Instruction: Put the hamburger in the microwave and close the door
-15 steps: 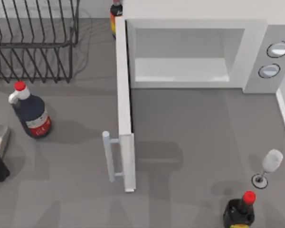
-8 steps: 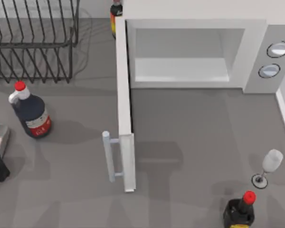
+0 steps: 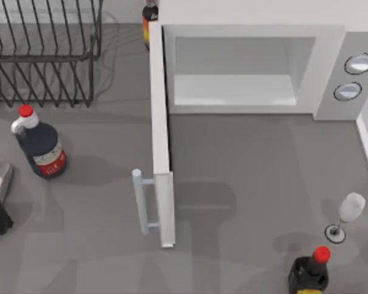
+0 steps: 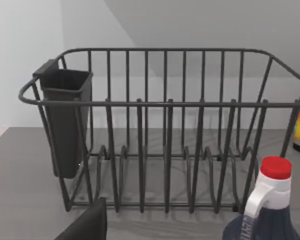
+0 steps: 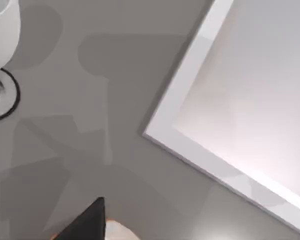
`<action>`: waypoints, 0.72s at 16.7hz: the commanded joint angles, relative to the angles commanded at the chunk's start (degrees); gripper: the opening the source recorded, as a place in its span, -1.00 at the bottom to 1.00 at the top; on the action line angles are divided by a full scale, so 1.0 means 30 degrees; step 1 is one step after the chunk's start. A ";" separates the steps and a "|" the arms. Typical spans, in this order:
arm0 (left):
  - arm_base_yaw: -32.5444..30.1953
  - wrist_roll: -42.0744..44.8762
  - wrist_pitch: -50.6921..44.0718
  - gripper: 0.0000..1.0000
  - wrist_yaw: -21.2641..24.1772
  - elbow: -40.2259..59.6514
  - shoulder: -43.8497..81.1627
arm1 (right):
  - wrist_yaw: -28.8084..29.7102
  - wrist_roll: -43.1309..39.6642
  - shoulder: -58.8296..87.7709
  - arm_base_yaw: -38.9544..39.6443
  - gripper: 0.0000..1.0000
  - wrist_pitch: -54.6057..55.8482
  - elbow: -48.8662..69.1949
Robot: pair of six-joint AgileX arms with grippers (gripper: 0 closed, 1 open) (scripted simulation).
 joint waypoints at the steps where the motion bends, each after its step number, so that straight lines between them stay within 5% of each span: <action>1: 0.0000 0.0000 0.0000 1.00 0.0000 0.0000 0.0000 | 0.0002 -0.1123 0.1428 0.0061 1.00 -0.1038 0.0801; 12: 0.0000 0.0000 0.0000 1.00 0.0000 0.0000 0.0000 | 0.0037 -0.9363 1.1849 0.0475 1.00 -0.8644 0.6784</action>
